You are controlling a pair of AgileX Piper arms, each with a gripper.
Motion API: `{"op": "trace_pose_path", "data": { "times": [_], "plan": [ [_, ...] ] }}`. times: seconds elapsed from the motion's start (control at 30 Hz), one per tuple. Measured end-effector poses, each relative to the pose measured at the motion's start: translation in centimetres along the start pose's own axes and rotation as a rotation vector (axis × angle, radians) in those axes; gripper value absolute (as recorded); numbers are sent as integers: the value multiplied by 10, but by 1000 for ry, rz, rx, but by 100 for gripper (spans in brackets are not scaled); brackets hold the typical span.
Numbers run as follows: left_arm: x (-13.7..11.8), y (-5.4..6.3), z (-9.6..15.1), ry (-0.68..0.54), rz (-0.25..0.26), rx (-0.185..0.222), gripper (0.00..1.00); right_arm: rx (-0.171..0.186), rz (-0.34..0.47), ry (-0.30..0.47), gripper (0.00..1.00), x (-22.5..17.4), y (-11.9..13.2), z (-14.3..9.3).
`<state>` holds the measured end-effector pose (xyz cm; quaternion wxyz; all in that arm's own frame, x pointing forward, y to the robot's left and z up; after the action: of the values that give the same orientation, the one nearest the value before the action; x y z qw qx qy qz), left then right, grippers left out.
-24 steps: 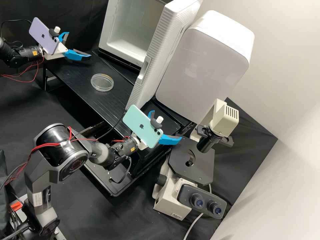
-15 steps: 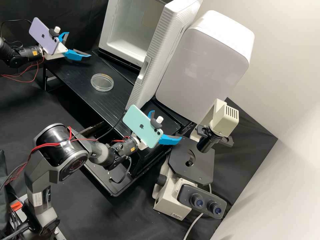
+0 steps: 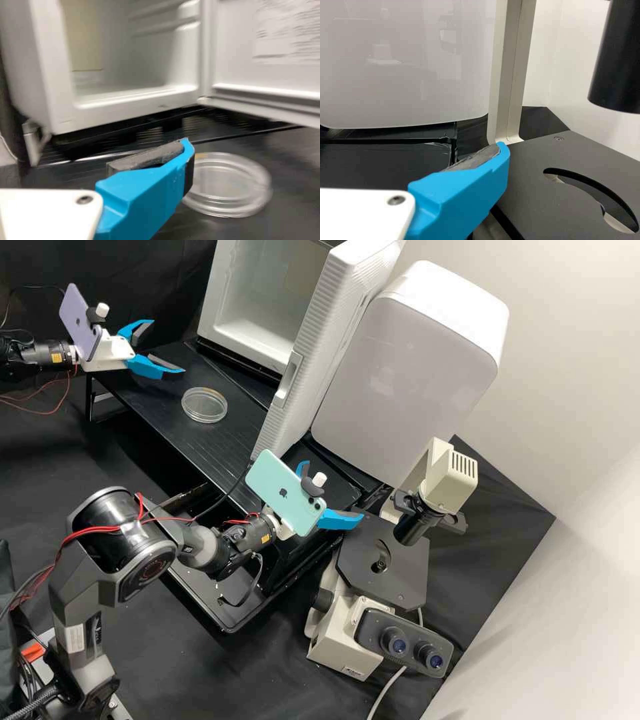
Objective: Place the petri dish in the incubator
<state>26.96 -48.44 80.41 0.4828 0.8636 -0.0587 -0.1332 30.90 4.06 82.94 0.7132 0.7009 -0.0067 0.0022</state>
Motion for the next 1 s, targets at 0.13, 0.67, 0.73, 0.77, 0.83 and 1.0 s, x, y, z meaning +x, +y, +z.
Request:
{"op": "trace_pose_path", "data": {
  "times": [0.13, 0.67, 0.73, 0.77, 0.83, 1.0],
  "plan": [
    [-6, 2, 11, -46, 10, 3, 100, 0, 0, 0, 100, 0, 0, 0],
    [-7, -14, 39, -133, -51, -45, 100, 0, 0, 0, 100, 0, 0, 0],
    [-6, -19, 43, -135, -79, -53, 100, 0, 0, 0, 100, 0, 0, 0],
    [-6, -22, 45, -138, -93, -50, 100, 0, 0, 0, 100, 0, 0, 0],
    [-6, -25, 49, -151, -112, -40, 100, 0, 0, 0, 100, 0, 0, 0],
    [-5, -32, 56, -175, -140, -16, 100, 0, 0, 0, 100, 0, 0, 0]
  ]
}}
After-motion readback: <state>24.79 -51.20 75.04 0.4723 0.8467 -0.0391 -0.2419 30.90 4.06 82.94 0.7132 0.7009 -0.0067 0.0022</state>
